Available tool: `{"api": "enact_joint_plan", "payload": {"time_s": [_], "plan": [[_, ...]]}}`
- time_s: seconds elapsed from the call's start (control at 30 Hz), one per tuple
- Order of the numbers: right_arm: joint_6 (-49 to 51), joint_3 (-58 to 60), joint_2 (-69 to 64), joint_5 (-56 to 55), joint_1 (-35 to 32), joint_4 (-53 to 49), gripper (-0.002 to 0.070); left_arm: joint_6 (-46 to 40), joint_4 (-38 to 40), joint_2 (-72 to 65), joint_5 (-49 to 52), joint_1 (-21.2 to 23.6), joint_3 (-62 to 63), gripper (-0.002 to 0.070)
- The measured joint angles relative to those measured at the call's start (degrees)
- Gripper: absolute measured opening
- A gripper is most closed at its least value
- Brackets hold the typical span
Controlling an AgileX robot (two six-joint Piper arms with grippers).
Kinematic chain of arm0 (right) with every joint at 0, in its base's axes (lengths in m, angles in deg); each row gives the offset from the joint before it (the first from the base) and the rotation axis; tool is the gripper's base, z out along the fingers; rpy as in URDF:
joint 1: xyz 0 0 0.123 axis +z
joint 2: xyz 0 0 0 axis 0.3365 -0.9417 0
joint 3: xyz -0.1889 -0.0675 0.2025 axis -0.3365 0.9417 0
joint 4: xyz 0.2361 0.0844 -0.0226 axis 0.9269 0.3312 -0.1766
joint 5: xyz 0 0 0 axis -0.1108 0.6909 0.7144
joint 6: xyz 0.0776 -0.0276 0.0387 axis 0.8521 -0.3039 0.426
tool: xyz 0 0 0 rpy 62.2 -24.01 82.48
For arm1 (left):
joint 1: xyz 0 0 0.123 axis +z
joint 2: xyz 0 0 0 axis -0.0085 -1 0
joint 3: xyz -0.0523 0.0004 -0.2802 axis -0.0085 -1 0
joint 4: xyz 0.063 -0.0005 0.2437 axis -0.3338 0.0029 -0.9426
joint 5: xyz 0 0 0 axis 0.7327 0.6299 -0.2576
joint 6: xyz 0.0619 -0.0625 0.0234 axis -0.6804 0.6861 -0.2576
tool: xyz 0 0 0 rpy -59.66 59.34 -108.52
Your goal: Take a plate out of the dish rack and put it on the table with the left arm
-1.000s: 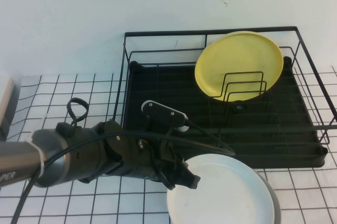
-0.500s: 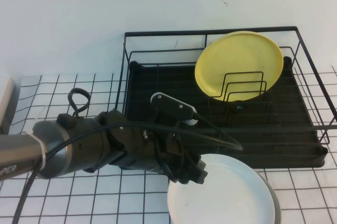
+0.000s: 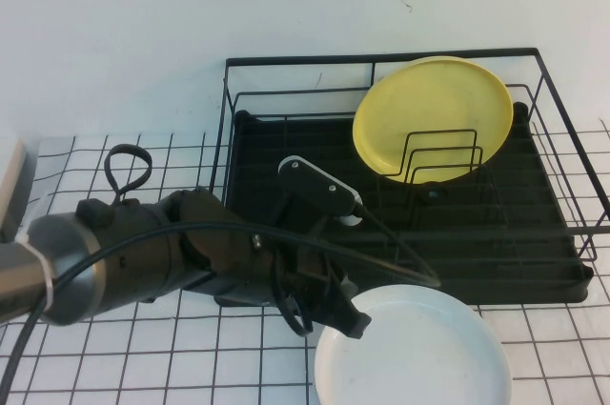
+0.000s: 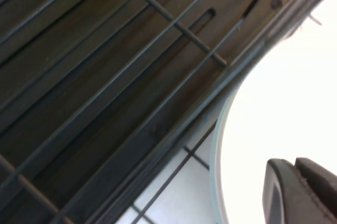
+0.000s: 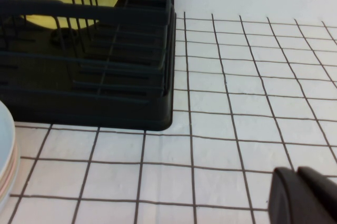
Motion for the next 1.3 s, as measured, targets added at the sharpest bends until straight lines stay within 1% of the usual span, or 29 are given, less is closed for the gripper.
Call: {"api": "enact_joint_plan", "payload": {"time_s": [0.17, 0.27, 0.53, 0.7, 0.9, 1.2, 1.3], "plan": [[0.0, 0.0, 0.0, 0.0, 0.0, 0.0, -0.0002, 6.0, -8.6, 0.2, 0.9, 0.0, 0.0, 0.0001], [0.0, 0.0, 0.0, 0.0, 0.0, 0.0, -0.0002, 8.2, -12.1, 2.1, 0.8, 0.0, 0.0, 0.0001], [0.0, 0.0, 0.0, 0.0, 0.0, 0.0, -0.0002, 9.2, -18.0, 16.4, -6.0, 0.0, 0.0, -0.0001], [0.0, 0.0, 0.0, 0.0, 0.0, 0.0, -0.0002, 9.2, -21.9, 23.9, -6.7, 0.0, 0.0, -0.0001], [0.0, 0.0, 0.0, 0.0, 0.0, 0.0, -0.0002, 9.2, -23.4, 30.8, -6.7, 0.0, 0.0, -0.0002], [0.0, 0.0, 0.0, 0.0, 0.0, 0.0, -0.0002, 9.7, -23.7, 32.5, -5.9, 0.1, 0.0, -0.0002], [0.0, 0.0, 0.0, 0.0, 0.0, 0.0, -0.0002, 9.6, -26.7, 34.9, -3.3, 0.5, -0.5, -0.0003]]}}
